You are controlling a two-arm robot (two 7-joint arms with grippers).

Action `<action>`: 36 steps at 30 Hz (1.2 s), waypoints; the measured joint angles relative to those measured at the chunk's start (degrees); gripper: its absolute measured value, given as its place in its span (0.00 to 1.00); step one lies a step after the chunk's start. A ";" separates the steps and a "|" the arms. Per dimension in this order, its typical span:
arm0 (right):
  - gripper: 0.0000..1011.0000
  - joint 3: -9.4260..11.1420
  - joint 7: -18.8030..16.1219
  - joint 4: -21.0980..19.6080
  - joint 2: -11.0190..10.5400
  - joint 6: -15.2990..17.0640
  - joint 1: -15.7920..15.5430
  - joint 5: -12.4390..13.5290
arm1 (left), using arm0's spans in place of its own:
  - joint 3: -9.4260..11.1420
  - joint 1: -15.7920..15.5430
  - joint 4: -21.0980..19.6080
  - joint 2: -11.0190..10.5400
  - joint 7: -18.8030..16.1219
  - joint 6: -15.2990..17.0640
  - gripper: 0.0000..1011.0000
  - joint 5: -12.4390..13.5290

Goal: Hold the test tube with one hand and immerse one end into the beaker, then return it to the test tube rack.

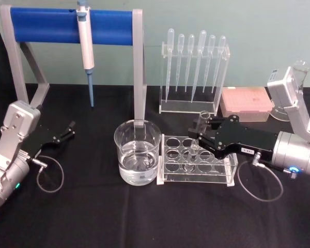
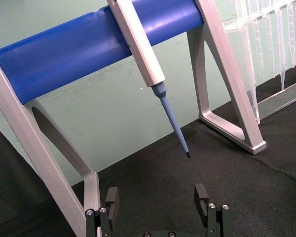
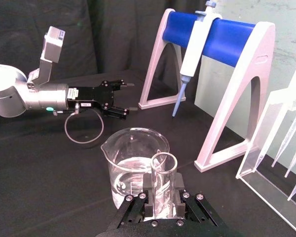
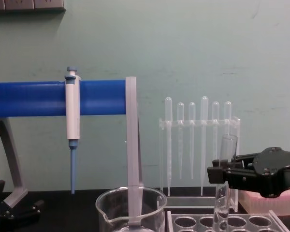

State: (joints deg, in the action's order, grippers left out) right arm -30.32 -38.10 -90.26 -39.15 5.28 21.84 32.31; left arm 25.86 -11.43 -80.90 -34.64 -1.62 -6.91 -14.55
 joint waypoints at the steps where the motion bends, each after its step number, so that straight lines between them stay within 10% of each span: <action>1: 0.23 0.00 0.00 0.00 0.00 0.00 0.00 0.00 | 0.00 0.00 0.00 0.00 0.00 0.00 0.99 0.00; 36: 0.23 -0.02 0.73 1.66 1.66 -0.70 -0.68 -2.54 | 0.00 0.00 0.00 0.00 0.00 0.00 0.99 0.00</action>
State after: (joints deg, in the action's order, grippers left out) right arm -30.34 -37.37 -88.60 -37.48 4.58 21.17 29.76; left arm 25.86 -11.43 -80.90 -34.65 -1.62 -6.91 -14.55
